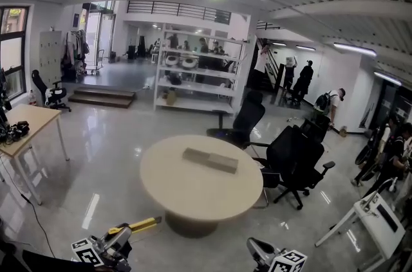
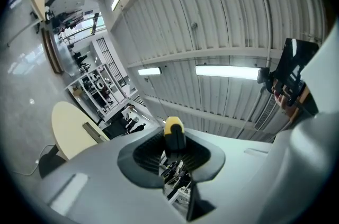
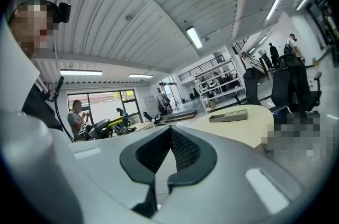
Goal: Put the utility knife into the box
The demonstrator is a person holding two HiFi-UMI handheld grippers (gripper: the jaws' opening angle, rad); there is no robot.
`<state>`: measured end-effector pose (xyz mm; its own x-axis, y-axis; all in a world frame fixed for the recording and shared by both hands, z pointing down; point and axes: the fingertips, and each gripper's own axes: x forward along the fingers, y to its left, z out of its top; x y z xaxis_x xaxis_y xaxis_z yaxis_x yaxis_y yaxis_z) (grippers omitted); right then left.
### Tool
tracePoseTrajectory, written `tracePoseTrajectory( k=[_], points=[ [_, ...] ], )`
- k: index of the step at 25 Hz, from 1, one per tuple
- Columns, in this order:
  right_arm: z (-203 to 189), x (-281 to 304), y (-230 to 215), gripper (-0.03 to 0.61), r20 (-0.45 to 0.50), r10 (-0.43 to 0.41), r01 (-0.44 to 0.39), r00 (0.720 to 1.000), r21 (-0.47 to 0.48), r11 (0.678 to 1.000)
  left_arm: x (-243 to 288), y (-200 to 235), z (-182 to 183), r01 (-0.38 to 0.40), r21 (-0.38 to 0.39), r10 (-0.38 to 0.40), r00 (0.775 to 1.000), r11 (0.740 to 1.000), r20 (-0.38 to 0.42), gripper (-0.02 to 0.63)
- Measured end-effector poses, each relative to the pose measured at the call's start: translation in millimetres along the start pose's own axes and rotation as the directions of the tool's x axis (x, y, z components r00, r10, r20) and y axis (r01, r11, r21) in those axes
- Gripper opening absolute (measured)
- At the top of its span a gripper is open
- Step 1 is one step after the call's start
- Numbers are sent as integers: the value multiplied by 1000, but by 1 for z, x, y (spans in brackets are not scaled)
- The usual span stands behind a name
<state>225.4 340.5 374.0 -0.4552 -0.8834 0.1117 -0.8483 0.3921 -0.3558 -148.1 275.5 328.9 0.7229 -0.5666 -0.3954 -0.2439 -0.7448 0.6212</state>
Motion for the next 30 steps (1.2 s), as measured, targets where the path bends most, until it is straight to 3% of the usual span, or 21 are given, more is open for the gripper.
tracePoseTrajectory(
  k=[7,11,17,21,26,30],
  points=[
    [28,92,-1,14,36,-56,57,998,-25,998,39,91,54,36,-38,-37,999,999,-25,69],
    [53,163,-5,14,55,-99,101,994,-42,994,74,160,95,39,12,-37,995,999,-88,69],
    [78,271,-42,14,60,-183,191,981,-181,965,149,228,151,84,113,-66,985,990,-161,69],
    [81,314,-79,14,98,-238,251,966,-159,955,178,264,165,87,178,-53,981,980,-185,69],
    [82,336,-122,14,97,-312,321,945,-114,940,208,302,167,66,192,-25,978,979,-207,69],
    [88,345,-146,14,89,-318,327,944,-119,937,232,318,160,50,205,-4,976,977,-220,69]
  ],
)
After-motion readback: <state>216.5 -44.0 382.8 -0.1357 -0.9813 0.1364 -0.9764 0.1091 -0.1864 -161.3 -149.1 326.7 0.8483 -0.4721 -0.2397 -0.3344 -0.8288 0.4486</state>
